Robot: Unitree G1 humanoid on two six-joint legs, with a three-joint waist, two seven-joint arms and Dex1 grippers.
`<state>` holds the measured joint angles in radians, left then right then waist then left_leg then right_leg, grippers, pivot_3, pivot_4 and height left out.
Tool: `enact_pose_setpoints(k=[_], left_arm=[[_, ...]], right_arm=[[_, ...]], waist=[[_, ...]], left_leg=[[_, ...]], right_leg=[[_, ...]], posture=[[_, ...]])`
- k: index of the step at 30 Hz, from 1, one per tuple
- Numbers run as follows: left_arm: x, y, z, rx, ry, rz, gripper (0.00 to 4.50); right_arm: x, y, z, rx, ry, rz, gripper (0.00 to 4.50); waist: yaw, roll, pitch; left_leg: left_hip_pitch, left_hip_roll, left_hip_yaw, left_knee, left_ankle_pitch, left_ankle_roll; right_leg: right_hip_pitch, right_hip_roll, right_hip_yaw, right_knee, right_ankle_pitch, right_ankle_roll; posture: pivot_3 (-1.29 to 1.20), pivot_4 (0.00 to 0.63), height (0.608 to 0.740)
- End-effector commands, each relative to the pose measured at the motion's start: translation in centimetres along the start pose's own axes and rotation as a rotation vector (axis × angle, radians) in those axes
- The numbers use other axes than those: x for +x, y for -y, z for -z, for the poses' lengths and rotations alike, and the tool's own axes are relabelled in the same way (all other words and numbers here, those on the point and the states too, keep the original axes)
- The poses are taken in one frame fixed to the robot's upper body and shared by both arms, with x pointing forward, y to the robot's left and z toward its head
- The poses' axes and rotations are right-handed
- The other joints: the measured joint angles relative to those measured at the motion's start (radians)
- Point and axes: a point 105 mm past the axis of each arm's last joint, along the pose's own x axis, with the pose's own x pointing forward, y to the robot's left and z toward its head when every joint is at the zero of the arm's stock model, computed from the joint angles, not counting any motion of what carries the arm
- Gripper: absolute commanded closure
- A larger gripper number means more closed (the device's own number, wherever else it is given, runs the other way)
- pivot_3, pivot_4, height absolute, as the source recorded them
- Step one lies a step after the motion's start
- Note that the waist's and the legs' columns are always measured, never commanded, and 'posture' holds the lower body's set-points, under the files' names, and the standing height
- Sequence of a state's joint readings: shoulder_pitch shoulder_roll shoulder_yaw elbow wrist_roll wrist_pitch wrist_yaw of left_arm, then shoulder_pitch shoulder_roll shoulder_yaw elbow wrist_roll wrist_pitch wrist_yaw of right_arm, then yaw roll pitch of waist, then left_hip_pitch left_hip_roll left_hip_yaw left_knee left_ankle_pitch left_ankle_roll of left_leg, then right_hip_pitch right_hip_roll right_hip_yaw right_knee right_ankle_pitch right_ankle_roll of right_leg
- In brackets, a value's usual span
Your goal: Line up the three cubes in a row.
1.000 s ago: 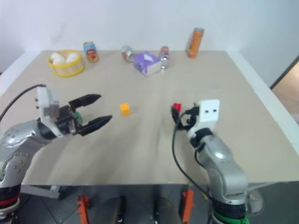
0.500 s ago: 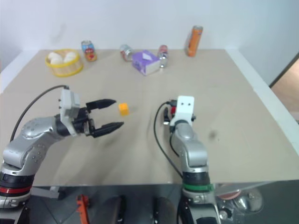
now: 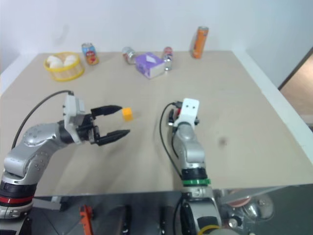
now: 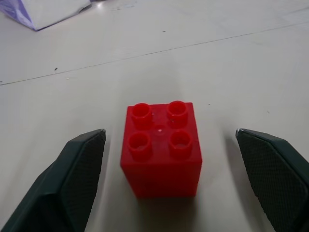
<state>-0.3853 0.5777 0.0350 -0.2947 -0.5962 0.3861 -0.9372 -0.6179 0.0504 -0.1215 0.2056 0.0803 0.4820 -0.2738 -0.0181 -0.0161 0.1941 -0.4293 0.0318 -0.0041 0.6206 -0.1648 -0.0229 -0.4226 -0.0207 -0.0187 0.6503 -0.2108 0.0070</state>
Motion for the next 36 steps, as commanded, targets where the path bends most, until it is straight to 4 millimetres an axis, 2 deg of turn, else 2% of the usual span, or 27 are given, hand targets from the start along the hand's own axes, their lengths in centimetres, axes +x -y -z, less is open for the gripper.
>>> enact_pose_setpoints(k=[1, 4, 5, 7, 13, 15, 17, 18, 20, 22, 26, 31, 36], left_arm=[[0.0, -1.3, -1.6, 0.073, 0.058, -0.083, 0.00], [0.1, -2.2, -1.8, 0.078, 0.075, -0.138, 0.00], [0.2, -2.3, -1.7, 0.073, 0.071, -0.145, 0.00], [0.2, -2.3, -1.5, 0.063, 0.067, -0.142, 0.00], [0.6, -1.7, -1.3, 0.056, 0.067, -0.116, 0.00], [0.3, -1.0, -1.1, 0.064, 0.048, -0.074, 0.00], [-0.3, -0.2, -0.7, 0.066, 0.011, -0.020, 0.00], [-0.8, 0.2, -0.4, 0.064, -0.009, 0.008, 0.00], [-1.7, 0.9, 0.1, 0.055, -0.050, 0.063, 0.00], [-2.6, 1.3, 0.5, 0.059, -0.094, 0.115, 0.00], [-4.0, 1.7, 1.1, 0.067, -0.156, 0.165, 0.00], [-5.0, 2.5, 1.6, 0.068, -0.189, 0.190, 0.00], [-5.4, 3.1, 1.8, 0.056, -0.191, 0.158, 0.00]], right_arm=[[0.0, -0.4, -1.5, 0.011, 0.054, -0.001, 1.42], [0.0, -0.4, -1.3, 0.013, 0.047, -0.003, 2.45], [0.0, -0.4, -1.3, 0.015, 0.044, -0.004, 2.92], [-0.1, -0.4, -1.2, 0.023, 0.037, -0.007, 3.23], [-0.1, -0.2, -1.0, 0.078, -0.014, -0.072, 3.23], [-0.1, -0.4, -2.6, 0.082, 0.025, -0.193, 3.23], [-0.6, -0.8, -5.3, 0.015, 0.126, -0.384, 3.23], [-1.4, -1.5, -6.2, -0.025, 0.159, -0.536, 3.23], [-3.9, -2.6, -6.8, -0.151, 0.209, -0.858, 3.23], [-6.9, -2.5, -6.2, -0.271, 0.200, -1.169, 3.23], [-9.2, -1.8, -4.1, -0.415, 0.077, -1.455, 3.23], [-11.1, -1.5, -2.2, -0.542, 0.007, -1.670, 3.23], [-11.4, -1.5, -0.1, -0.615, -0.004, -1.750, 3.23]], waist=[[-0.002, 0.000, 0.000], [-0.003, 0.000, 0.000], [-0.003, 0.000, 0.000], [-0.005, 0.000, 0.000], [-0.005, -0.001, -0.001], [-0.005, -0.001, -0.001], [-0.006, -0.001, -0.001], [-0.006, -0.001, -0.001], [-0.006, -0.001, 0.000], [-0.006, -0.001, 0.000], [-0.005, -0.001, 0.000], [-0.006, -0.001, 0.000], [-0.005, -0.001, 0.000]], left_leg=[[0.000, 0.000, 0.000, 0.000, 0.000, 0.000], [0.000, 0.000, 0.001, 0.000, 0.000, 0.000], [0.000, 0.000, 0.001, 0.000, 0.000, 0.000], [0.000, 0.000, 0.002, 0.000, 0.000, 0.000], [0.000, 0.001, 0.003, 0.000, 0.000, 0.000], [0.000, 0.001, 0.003, 0.000, 0.000, 0.000], [0.000, 0.001, 0.004, 0.000, 0.000, 0.000], [0.000, 0.000, 0.005, 0.000, 0.000, 0.000], [0.000, 0.000, 0.006, 0.000, 0.000, 0.000], [0.000, 0.001, 0.006, -0.001, -0.001, 0.001], [0.002, 0.005, 0.006, -0.001, -0.002, 0.004], [0.003, 0.009, 0.008, 0.000, -0.002, 0.003], [0.003, 0.012, 0.008, 0.001, -0.003, 0.003]], right_leg=[[0.000, 0.000, 0.001, 0.000, 0.000, 0.000], [-0.001, 0.001, 0.002, 0.000, 0.001, 0.001], [-0.001, 0.003, 0.006, 0.000, 0.001, 0.001], [-0.001, 0.004, 0.008, 0.000, 0.001, 0.001], [-0.001, 0.005, 0.010, 0.000, 0.001, 0.002], [-0.001, 0.005, 0.010, 0.000, 0.001, 0.002], [-0.001, 0.005, 0.011, 0.000, 0.001, 0.002], [-0.002, 0.005, 0.012, 0.000, 0.001, 0.002], [-0.002, 0.005, 0.013, 0.000, 0.001, 0.002], [-0.003, 0.005, 0.013, -0.001, 0.001, 0.002], [-0.002, 0.009, 0.013, -0.001, 0.000, 0.000], [-0.002, 0.013, 0.014, -0.001, -0.001, -0.006], [-0.002, 0.016, 0.014, -0.001, 0.000, -0.008]], posture=[[0.00, 0.150, 0.740], [0.00, 0.150, 0.740], [0.00, 0.150, 0.740], [0.00, 0.150, 0.740], [0.00, 0.150, 0.740], [0.00, 0.150, 0.740], [0.00, 0.150, 0.740], [0.00, 0.150, 0.740], [0.00, 0.150, 0.740], [0.00, 0.150, 0.740], [0.00, 0.150, 0.740], [0.00, 0.150, 0.740], [0.00, 0.150, 0.740]])
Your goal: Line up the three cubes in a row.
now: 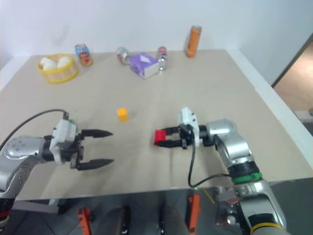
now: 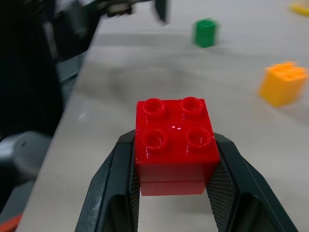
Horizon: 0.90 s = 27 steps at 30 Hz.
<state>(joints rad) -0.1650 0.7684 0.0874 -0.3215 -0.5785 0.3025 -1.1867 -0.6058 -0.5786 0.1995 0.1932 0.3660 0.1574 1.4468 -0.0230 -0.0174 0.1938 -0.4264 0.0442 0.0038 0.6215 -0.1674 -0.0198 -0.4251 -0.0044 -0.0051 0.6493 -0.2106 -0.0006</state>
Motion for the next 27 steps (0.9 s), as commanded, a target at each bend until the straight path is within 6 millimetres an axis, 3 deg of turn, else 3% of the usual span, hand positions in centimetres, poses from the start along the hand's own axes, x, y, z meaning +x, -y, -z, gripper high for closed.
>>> enact_pose_setpoints(k=[1, 9, 17, 18, 23, 25, 27], left_arm=[[-0.4, 0.3, -1.2, 0.057, 0.016, -0.019, 0.00], [-0.7, 1.4, -0.9, 0.046, -0.005, -0.011, 0.00], [-0.8, 1.8, -0.9, 0.045, -0.017, -0.016, 0.00], [-0.9, 1.8, -0.8, 0.044, -0.021, -0.018, 0.00], [-1.0, 1.9, -0.8, 0.034, -0.018, -0.052, 0.00], [-1.3, 1.6, -0.8, 0.016, -0.008, -0.098, 0.00], [-2.1, 0.7, -1.1, -0.004, 0.007, -0.182, 0.00]], right_arm=[[0.2, -0.2, 0.7, -0.045, -0.019, -0.045, 3.23], [0.8, 0.7, 3.3, -0.040, -0.077, -0.056, 3.23], [0.9, 0.8, 4.6, -0.054, -0.134, -0.096, 3.23], [0.9, 0.7, 4.6, -0.055, -0.137, -0.101, 2.19], [1.0, 0.6, 4.1, -0.065, -0.118, -0.122, 0.53], [1.0, 0.8, 2.8, -0.084, -0.086, -0.123, 0.04], [1.0, 1.0, 0.3, -0.106, -0.025, -0.122, 0.04]], waist=[[0.000, 0.000, 0.000], [0.000, 0.000, 0.000], [0.001, 0.000, 0.000], [0.000, 0.000, 0.000], [0.001, 0.000, 0.000], [0.000, 0.000, 0.000], [0.000, 0.000, 0.000]], left_leg=[[0.000, 0.000, 0.000, 0.000, 0.000, 0.000], [0.001, 0.001, 0.003, 0.000, 0.000, 0.000], [0.002, 0.002, 0.006, 0.000, 0.000, -0.001], [0.002, 0.002, 0.006, 0.000, 0.000, -0.001], [0.003, 0.002, 0.007, 0.000, 0.000, -0.001], [0.003, 0.002, 0.008, 0.000, 0.000, -0.001], [0.003, 0.003, 0.009, 0.000, 0.000, -0.001]], right_leg=[[0.000, 0.000, 0.000, 0.000, 0.000, 0.000], [0.000, 0.001, 0.002, 0.000, 0.001, -0.002], [0.000, 0.001, 0.005, 0.000, 0.001, -0.002], [0.000, 0.001, 0.005, 0.000, 0.001, -0.002], [0.000, 0.001, 0.006, 0.000, 0.002, -0.002], [0.000, 0.001, 0.007, 0.000, 0.002, -0.002], [-0.001, 0.001, 0.008, 0.001, 0.002, -0.002]], posture=[[0.00, 0.150, 0.740], [0.00, 0.150, 0.740], [0.00, 0.150, 0.740], [0.00, 0.150, 0.740], [0.00, 0.150, 0.740], [0.00, 0.150, 0.740], [0.00, 0.150, 0.740]])
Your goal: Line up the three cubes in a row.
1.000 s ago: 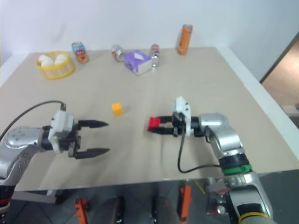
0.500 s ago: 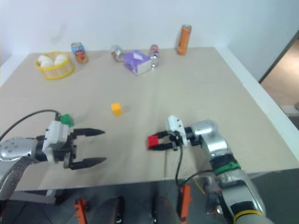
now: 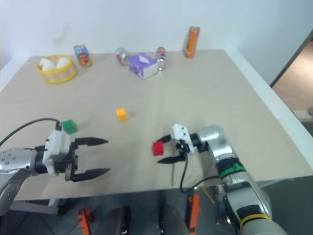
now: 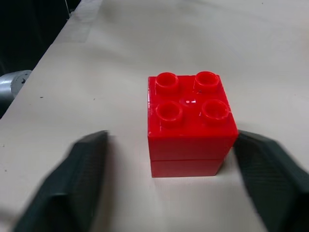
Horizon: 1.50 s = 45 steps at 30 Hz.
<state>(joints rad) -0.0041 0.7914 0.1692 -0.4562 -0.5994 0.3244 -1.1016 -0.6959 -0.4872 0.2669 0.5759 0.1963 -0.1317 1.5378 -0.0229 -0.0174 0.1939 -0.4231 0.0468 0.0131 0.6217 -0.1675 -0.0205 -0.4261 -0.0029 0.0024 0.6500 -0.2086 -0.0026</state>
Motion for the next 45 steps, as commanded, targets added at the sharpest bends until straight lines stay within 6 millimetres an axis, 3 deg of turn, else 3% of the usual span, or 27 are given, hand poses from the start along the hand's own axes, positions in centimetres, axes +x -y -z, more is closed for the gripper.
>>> enact_pose_setpoints(k=[1, 3, 8, 13, 16, 22, 24, 27, 31, 37, 45], left_arm=[[-1.3, -1.5, -1.4, 0.004, 0.045, -0.135, 0.00], [-2.8, -3.1, -1.5, -0.011, 0.047, -0.240, 0.00], [-6.7, -6.5, -0.6, 0.005, -0.021, -0.395, 0.00], [-10.1, -10.2, 0.7, -0.028, -0.047, -0.587, 0.00], [-10.9, -11.3, 0.9, -0.050, 0.018, -0.736, 0.00], [-10.1, -10.8, 0.5, -0.131, 0.212, -1.141, 0.00], [-9.7, -10.1, 0.6, -0.114, 0.192, -1.249, 0.00], [-10.1, -9.9, 2.4, -0.166, 0.152, -1.474, 0.00], [-8.2, -10.1, 3.5, -0.209, 0.121, -1.538, 0.00], [-4.2, -9.9, 5.3, -0.288, 0.070, -1.485, 0.00], [-4.4, -10.6, 6.8, -0.313, 0.010, -1.604, 0.00]], right_arm=[[-0.9, 0.3, -5.5, -0.109, 0.115, -0.039, 0.04], [-1.4, 0.5, -8.4, -0.131, 0.188, -0.025, 0.04], [-1.1, 1.2, -12.9, -0.128, 0.321, 0.022, 0.04], [0.5, 2.7, -15.3, -0.145, 0.379, 0.153, 0.04], [1.4, 2.6, -16.4, -0.141, 0.433, 0.200, 0.04], [2.9, 2.1, -16.8, -0.122, 0.483, 0.257, 0.04], [3.1, 2.3, -16.6, -0.118, 0.479, 0.266, 0.04], [3.3, 2.8, -16.0, -0.110, 0.455, 0.270, 0.04], [3.0, 3.7, -15.6, -0.104, 0.430, 0.284, 0.04], [2.7, 4.2, -15.3, -0.121, 0.403, 0.278, 0.04], [2.9, 4.2, -15.5, -0.130, 0.405, 0.268, 0.04]], waist=[[0.000, 0.000, 0.000], [-0.001, 0.000, 0.000], [0.001, -0.001, 0.000], [0.001, -0.001, 0.000], [0.001, -0.002, -0.001], [0.002, -0.013, -0.007], [0.002, -0.017, -0.008], [0.001, -0.018, -0.009], [0.001, -0.019, -0.010], [0.002, -0.020, -0.010], [0.000, -0.020, -0.010]], left_leg=[[0.000, 0.000, 0.000, 0.000, 0.000, 0.000], [0.000, 0.001, 0.000, 0.000, 0.000, 0.000], [0.001, 0.002, 0.000, 0.000, 0.000, 0.000], [0.000, 0.003, 0.002, -0.001, 0.000, -0.001], [-0.006, 0.004, 0.005, -0.001, 0.000, -0.001], [-0.010, 0.003, 0.008, 0.001, -0.002, -0.004], [-0.010, 0.003, 0.009, 0.002, -0.002, -0.004], [-0.005, 0.003, 0.014, 0.004, -0.001, -0.003], [-0.002, 0.003, 0.015, 0.004, 0.001, -0.001], [-0.002, 0.003, 0.015, 0.004, 0.003, -0.001], [-0.004, 0.008, 0.014, 0.002, 0.003, -0.002]], right_leg=[[0.000, 0.000, 0.000, 0.000, 0.000, 0.000], [-0.001, 0.000, 0.000, 0.001, 0.000, 0.000], [-0.001, 0.002, -0.001, 0.002, 0.000, -0.001], [-0.004, 0.002, 0.000, 0.002, 0.001, -0.003], [-0.011, 0.002, 0.002, 0.002, 0.005, 0.002], [-0.014, 0.001, 0.008, 0.002, 0.006, 0.006], [-0.014, 0.000, 0.009, 0.002, 0.007, 0.008], [-0.011, 0.001, 0.013, 0.002, 0.011, 0.007], [-0.009, 0.002, 0.013, 0.002, 0.012, 0.002], [-0.009, 0.004, 0.014, 0.002, 0.015, 0.001], [-0.013, 0.012, 0.018, 0.002, 0.017, 0.004]], posture=[[0.00, 0.150, 0.740], [0.00, 0.150, 0.740], [0.00, 0.150, 0.740], [0.00, 0.150, 0.740], [0.00, 0.150, 0.740], [0.00, 0.150, 0.740], [0.00, 0.150, 0.740], [0.00, 0.150, 0.740], [0.00, 0.150, 0.740], [0.00, 0.150, 0.740], [0.00, 0.150, 0.740]])
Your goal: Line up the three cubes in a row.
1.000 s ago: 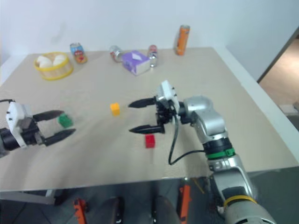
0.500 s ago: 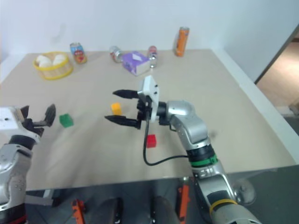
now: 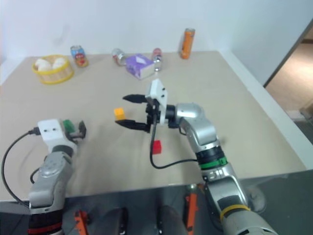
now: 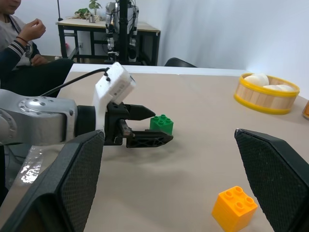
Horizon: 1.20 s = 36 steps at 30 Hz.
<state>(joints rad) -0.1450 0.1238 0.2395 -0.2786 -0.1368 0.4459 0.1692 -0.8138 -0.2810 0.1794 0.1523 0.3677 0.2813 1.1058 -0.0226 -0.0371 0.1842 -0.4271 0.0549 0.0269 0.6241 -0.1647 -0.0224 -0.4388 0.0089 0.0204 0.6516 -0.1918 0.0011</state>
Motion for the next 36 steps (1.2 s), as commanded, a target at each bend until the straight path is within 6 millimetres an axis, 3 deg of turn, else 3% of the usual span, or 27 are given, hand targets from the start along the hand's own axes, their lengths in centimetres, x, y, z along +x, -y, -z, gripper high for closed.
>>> enact_pose_setpoints(k=[1, 13, 23, 26, 28, 31, 33, 36], left_arm=[[0.4, -0.4, -1.2, -0.005, 0.047, -0.060, 0.00], [1.8, -0.3, 0.6, 0.020, -0.013, -0.074, 0.00], [2.6, -0.4, 0.3, 0.027, 0.006, -0.074, 3.19], [2.4, -0.5, 0.3, 0.022, 0.007, -0.069, 3.18], [2.5, 0.0, -0.1, -0.006, 0.025, -0.004, 3.18], [2.5, 2.2, -2.0, -0.001, 0.100, 0.229, 3.18], [1.9, 4.3, -2.9, 0.042, 0.127, 0.448, 3.18], [-0.6, 7.7, -3.7, 0.135, 0.148, 0.862, 3.18]], right_arm=[[0.3, 0.2, -1.5, -0.053, 0.031, -0.010, 0.04], [0.4, 0.2, -1.6, -0.054, 0.031, 0.002, 0.04], [0.2, 0.1, -1.4, -0.048, 0.028, -0.002, 0.00], [-0.1, 0.1, -1.3, -0.049, 0.024, 0.002, 0.00], [-0.7, 0.2, -1.5, -0.046, 0.027, 0.002, 0.00], [-2.5, -0.4, -1.8, -0.023, 0.029, -0.029, 0.00], [-3.9, -0.8, -2.0, -0.004, 0.022, -0.054, 0.00], [-6.0, -2.0, -1.7, 0.026, -0.030, -0.105, 0.00]], waist=[[0.000, 0.000, 0.000], [0.000, 0.000, 0.000], [0.000, 0.000, 0.000], [0.000, 0.000, 0.000], [0.000, 0.000, 0.000], [0.001, 0.000, 0.000], [0.003, 0.000, 0.000], [0.003, 0.000, 0.000]], left_leg=[[0.000, 0.001, 0.000, 0.000, 0.000, 0.000], [0.000, 0.001, 0.001, 0.001, 0.000, 0.000], [0.000, 0.002, 0.001, 0.001, 0.000, 0.000], [0.000, 0.002, 0.001, 0.001, 0.000, 0.000], [0.000, 0.002, 0.001, 0.001, 0.000, 0.000], [-0.001, 0.002, 0.001, 0.001, 0.000, 0.000], [-0.001, 0.002, 0.001, 0.000, 0.000, 0.000], [-0.002, 0.002, 0.001, 0.000, 0.000, -0.001]], right_leg=[[0.000, 0.000, 0.000, 0.000, 0.000, 0.000], [0.000, 0.001, 0.000, 0.000, 0.001, -0.001], [-0.001, 0.002, 0.000, 0.000, 0.001, -0.001], [-0.001, 0.002, 0.000, 0.000, 0.001, -0.001], [-0.001, 0.002, 0.000, 0.000, 0.001, -0.001], [-0.001, 0.002, 0.000, 0.000, 0.001, -0.001], [-0.001, 0.002, 0.000, 0.000, 0.000, -0.002], [-0.002, 0.001, 0.000, -0.001, -0.002, -0.006]], posture=[[0.00, 0.150, 0.740], [0.00, 0.150, 0.740], [0.00, 0.150, 0.740], [0.00, 0.150, 0.740], [0.00, 0.150, 0.740], [0.00, 0.150, 0.740], [0.00, 0.150, 0.740], [0.00, 0.150, 0.740]])
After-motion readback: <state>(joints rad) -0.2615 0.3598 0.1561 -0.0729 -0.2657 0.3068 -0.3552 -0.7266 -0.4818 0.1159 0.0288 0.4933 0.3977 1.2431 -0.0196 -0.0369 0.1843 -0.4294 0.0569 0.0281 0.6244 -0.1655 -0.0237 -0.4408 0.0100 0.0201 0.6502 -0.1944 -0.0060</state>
